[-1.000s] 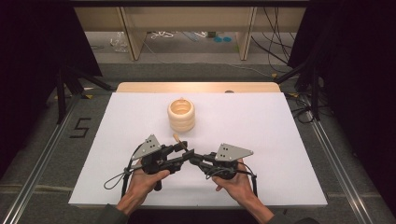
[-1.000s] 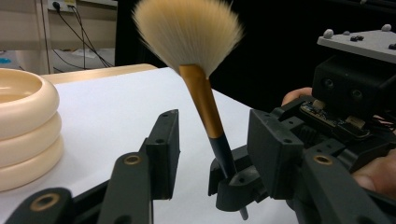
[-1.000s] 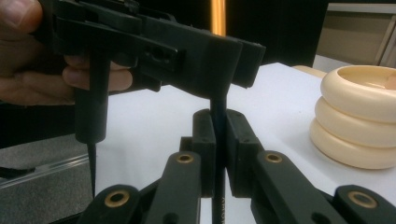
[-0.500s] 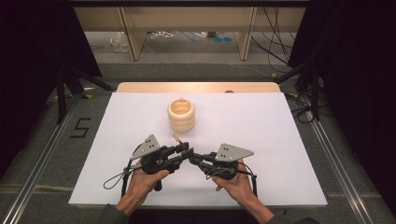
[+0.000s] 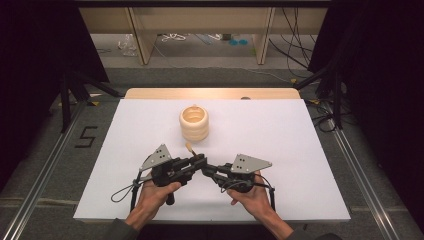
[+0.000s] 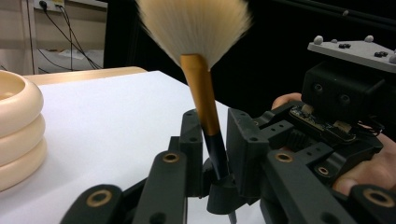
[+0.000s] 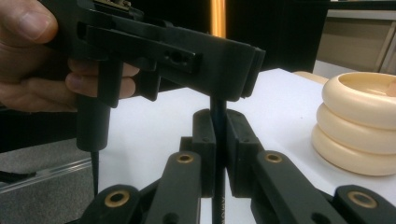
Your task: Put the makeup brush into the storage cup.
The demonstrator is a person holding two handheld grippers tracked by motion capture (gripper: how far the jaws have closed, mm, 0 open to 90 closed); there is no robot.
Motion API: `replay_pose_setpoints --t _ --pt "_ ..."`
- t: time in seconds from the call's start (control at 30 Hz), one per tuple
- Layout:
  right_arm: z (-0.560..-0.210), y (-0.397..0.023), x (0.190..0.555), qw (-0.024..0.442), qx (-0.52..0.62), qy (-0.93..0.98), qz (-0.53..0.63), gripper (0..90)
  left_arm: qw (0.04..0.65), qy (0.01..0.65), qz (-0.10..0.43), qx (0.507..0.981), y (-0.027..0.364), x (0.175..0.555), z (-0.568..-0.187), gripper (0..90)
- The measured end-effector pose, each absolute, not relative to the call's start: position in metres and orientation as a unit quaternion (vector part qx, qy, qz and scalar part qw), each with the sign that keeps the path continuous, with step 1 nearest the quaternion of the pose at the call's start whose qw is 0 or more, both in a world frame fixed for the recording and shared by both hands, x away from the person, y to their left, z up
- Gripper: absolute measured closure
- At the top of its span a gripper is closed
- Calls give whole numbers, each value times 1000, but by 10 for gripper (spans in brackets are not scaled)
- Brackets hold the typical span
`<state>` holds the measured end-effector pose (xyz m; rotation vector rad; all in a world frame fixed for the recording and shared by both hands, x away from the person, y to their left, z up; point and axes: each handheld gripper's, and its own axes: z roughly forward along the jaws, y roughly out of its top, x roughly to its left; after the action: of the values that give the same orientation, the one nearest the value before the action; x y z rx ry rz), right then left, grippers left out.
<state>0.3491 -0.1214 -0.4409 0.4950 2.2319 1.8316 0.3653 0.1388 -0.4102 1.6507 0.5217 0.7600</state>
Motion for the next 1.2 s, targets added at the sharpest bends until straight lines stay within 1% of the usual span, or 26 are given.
replay_pose_setpoints --t 0.17,0.2,0.23,0.27,0.3,0.33,0.37,0.4,0.43,0.47,0.57,0.6,0.63,0.67,0.77,0.93,1.0,1.07,1.2 --pt "-440 -121 348 105 165 757 623 842 598 211 316 706 139 366 -410 808" --pt "-440 -121 349 106 162 757 625 841 598 213 321 703 139 366 -410 814" --pt "-441 -121 349 110 157 755 627 840 624 171 266 715 135 368 -410 822" --pt "-441 -121 349 112 153 753 630 840 627 173 266 711 135 368 -410 825" --pt "-440 -121 348 110 154 755 628 839 654 176 163 718 127 361 -413 827" --pt "-440 -121 348 109 153 754 630 837 652 176 163 719 127 360 -413 828" --pt "-440 -121 348 111 150 753 631 834 632 162 253 714 134 367 -409 829" --pt "-440 -121 348 112 148 752 633 829 669 246 90 695 120 347 -415 829" --pt "-440 -121 348 109 152 753 631 806 668 243 92 697 120 348 -415 830" --pt "-440 -122 349 104 156 758 625 752 667 240 95 699 120 348 -414 830" --pt "-440 -123 349 109 170 755 624 616 659 268 86 698 120 344 -413 830" --pt "-439 -124 349 109 179 754 622 566 640 202 154 725 128 356 -411 830" --pt "-438 -124 349 111 184 752 623 524 599 200 287 720 139 365 -405 830" --pt "-437 -126 350 112 188 753 620 488 590 209 303 718 141 365 -405 830" --pt "-436 -129 350 114 201 757 611 393 579 225 316 717 146 367 -404 830" --pt "-435 -137 351 129 217 766 591 322 559 237 322 726 151 373 -403 830" --pt "-435 -142 351 123 237 766 585 285 553 235 320 732 151 375 -403 830" --pt "-435 -146 353 135 250 763 580 276 545 237 322 737 151 378 -403 830" --pt "-434 -153 354 134 264 765 572 256 538 239 316 744 152 383 -404 830"
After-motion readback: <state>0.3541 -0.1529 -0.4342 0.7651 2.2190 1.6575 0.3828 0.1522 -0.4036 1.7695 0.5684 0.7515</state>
